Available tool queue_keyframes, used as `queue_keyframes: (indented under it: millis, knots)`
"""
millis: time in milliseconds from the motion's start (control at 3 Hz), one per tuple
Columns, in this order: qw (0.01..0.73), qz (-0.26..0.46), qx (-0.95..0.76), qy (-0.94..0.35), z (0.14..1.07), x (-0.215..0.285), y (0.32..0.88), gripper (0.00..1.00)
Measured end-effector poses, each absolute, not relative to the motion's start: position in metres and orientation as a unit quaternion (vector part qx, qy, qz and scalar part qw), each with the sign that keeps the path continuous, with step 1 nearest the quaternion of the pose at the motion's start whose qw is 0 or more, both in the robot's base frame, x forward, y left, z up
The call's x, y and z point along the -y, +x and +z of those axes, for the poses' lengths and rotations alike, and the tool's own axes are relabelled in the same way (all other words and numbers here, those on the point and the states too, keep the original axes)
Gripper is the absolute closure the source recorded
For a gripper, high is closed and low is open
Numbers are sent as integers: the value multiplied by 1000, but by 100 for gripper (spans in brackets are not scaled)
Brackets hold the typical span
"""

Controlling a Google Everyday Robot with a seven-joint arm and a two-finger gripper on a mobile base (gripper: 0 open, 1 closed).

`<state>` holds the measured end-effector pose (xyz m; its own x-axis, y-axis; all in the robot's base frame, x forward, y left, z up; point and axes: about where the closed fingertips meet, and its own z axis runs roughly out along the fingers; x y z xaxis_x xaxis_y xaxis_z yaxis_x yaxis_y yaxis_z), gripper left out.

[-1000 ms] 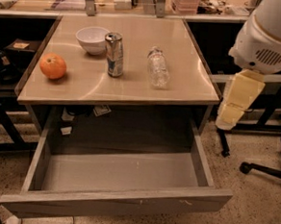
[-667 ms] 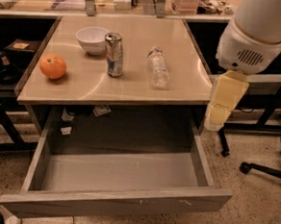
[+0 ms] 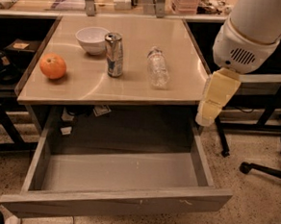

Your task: Place water bottle into top drawer

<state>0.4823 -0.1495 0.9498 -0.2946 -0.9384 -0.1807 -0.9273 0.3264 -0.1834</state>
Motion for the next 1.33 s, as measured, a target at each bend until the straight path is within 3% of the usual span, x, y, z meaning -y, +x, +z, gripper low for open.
queue_keyframes:
  millis: [667, 1333]
  knots:
    - [159, -10, -835, -526, 964, 139, 544, 0]
    - [182, 11, -847, -498, 961, 122, 566, 0]
